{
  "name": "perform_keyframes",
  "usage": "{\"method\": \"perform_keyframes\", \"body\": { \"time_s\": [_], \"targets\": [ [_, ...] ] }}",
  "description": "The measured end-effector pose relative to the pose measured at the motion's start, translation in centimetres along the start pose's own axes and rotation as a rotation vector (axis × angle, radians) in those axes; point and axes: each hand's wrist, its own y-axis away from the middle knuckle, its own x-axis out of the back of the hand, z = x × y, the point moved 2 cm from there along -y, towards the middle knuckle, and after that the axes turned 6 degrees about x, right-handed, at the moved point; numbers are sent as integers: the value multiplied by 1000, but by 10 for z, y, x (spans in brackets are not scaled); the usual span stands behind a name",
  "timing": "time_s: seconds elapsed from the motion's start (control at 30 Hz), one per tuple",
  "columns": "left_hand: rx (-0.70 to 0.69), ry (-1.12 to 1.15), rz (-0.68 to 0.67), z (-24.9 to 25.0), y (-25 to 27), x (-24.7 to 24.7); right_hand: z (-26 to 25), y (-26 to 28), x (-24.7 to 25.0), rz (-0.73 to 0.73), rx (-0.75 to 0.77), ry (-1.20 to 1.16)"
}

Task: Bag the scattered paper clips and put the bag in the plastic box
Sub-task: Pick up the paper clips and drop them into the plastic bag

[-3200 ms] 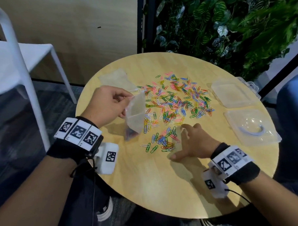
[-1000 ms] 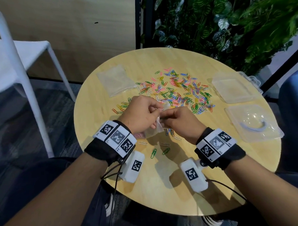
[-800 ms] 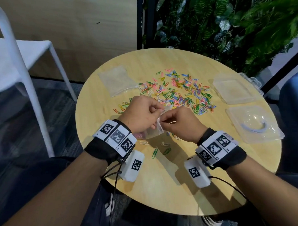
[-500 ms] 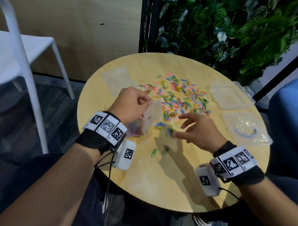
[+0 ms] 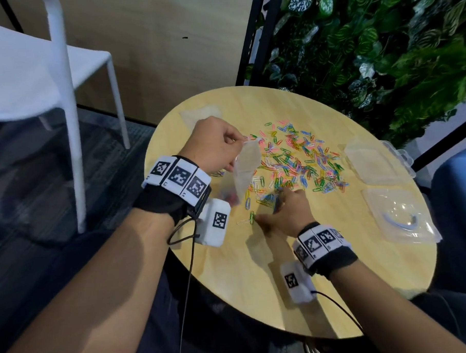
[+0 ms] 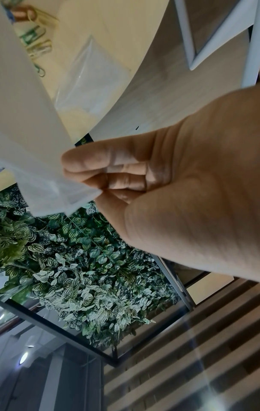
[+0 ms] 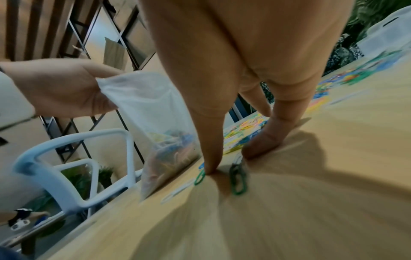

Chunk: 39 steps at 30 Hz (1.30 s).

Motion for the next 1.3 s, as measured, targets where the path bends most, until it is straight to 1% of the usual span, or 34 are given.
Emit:
{"method": "perform_keyframes", "body": {
  "time_s": [0.1,0.17,0.23,0.33,0.4,0.5,0.6,0.63,0.67,0.7,0.77,0.8,0.83,0.87,0.97,1.03,1.1,1.2,1.3],
  "targets": [
    [3,-13,7,-3,-3,2,-12,-17,0,-19,47,21],
    [3,-16,6,-4,-4,4,-20,-24,-1,-29,111,103],
    [5,-22,4,-6,-4,5,-25,-30,-2,2,178,173],
    [6,-25,5,-6,-4,7,-31,-34,-1,42,241,203],
    [8,-28,4,-7,-5,6,-32,-35,0,37,246,219],
    [15,-36,0,-7,-5,5,-27,-38,5,17,208,260],
    [25,-37,-11,-7,-4,3,-16,-43,20,-45,170,264],
    [29,-37,-18,-7,-4,2,-8,-45,27,-48,146,225],
    [34,-39,-28,-7,-4,-1,0,-45,35,-33,100,133],
    [39,-40,-41,-7,-4,-3,9,-46,43,-15,43,-22],
    [52,-34,-70,-8,-5,-8,19,-41,57,9,-71,-491],
    [59,-31,-84,-8,-5,-10,19,-37,63,11,-99,-732],
    [64,-29,-98,-7,-6,-12,15,-33,70,13,-100,-908],
    [66,-29,-112,-7,-6,-15,9,-29,76,18,-89,-1022],
    [62,-28,-142,-4,-7,-22,-16,-18,88,-8,-21,-1229],
    [55,-16,-161,-2,-7,-27,-33,-13,87,-35,11,-1311],
    [44,0,-172,-1,-6,-30,-46,-10,82,-14,48,-1299],
    [49,21,-158,-1,-4,-32,-54,-7,72,32,95,-1143],
    [69,21,-132,-4,-4,-29,-57,-6,67,25,104,-924]
  ]
}}
